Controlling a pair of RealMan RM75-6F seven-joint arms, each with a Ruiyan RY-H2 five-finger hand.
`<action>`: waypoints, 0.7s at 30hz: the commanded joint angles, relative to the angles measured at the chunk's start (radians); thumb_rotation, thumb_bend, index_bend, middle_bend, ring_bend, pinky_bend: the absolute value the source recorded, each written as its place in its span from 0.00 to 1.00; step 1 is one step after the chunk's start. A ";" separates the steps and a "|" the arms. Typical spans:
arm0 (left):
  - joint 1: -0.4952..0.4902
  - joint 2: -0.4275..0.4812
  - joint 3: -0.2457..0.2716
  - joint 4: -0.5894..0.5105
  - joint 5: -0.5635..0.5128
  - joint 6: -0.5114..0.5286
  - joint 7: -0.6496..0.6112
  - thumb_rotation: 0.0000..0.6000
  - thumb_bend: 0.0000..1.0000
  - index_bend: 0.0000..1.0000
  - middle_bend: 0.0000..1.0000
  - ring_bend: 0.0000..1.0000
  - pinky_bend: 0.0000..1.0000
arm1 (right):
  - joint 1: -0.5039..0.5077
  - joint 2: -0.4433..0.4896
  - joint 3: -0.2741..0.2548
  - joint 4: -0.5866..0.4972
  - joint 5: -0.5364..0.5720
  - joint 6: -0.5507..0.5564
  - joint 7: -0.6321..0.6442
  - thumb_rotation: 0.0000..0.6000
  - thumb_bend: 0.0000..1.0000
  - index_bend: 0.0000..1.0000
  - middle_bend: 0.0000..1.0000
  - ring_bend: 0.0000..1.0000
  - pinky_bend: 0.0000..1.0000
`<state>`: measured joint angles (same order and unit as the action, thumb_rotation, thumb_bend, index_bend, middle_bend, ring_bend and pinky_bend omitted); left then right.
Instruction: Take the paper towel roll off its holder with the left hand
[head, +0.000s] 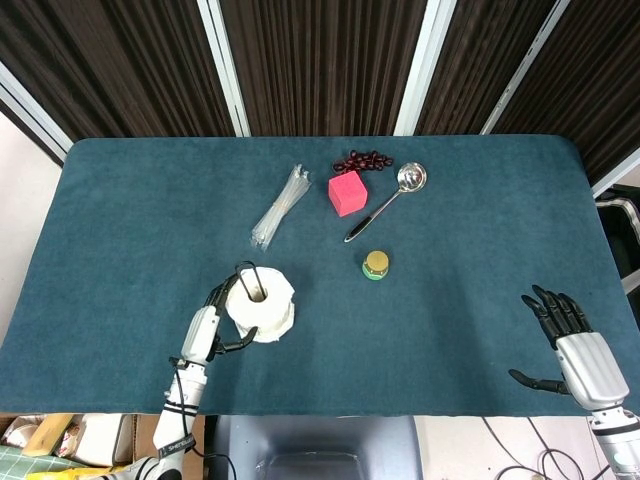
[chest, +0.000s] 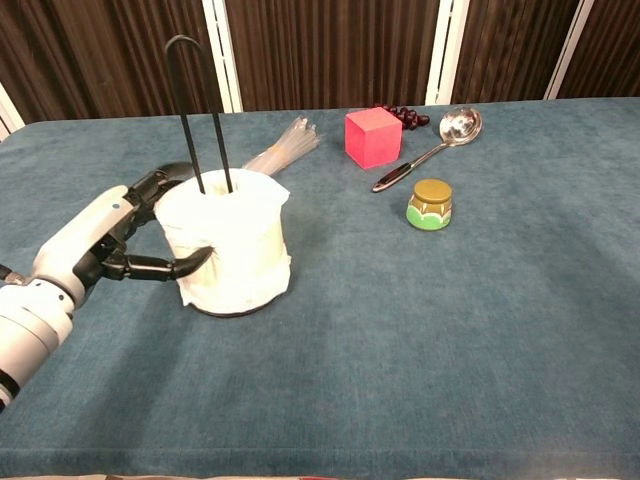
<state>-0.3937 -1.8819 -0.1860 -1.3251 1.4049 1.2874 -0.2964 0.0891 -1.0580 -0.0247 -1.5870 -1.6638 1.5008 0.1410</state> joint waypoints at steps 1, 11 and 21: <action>0.005 -0.010 -0.006 0.015 0.018 0.032 -0.028 1.00 0.35 0.35 0.35 0.28 0.24 | 0.000 0.000 0.001 0.000 0.001 -0.001 0.001 1.00 0.16 0.00 0.00 0.00 0.00; -0.002 0.101 -0.030 -0.130 0.119 0.132 0.008 1.00 0.35 0.44 0.42 0.36 0.34 | 0.001 0.002 0.001 -0.003 0.004 -0.005 0.004 1.00 0.16 0.00 0.00 0.00 0.00; -0.014 0.394 -0.108 -0.501 0.180 0.154 0.230 1.00 0.35 0.44 0.42 0.36 0.35 | -0.005 0.011 -0.002 -0.006 -0.008 0.012 0.022 1.00 0.16 0.00 0.00 0.00 0.00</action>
<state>-0.4048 -1.5682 -0.2638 -1.7401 1.5684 1.4346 -0.1321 0.0845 -1.0472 -0.0269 -1.5927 -1.6713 1.5130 0.1632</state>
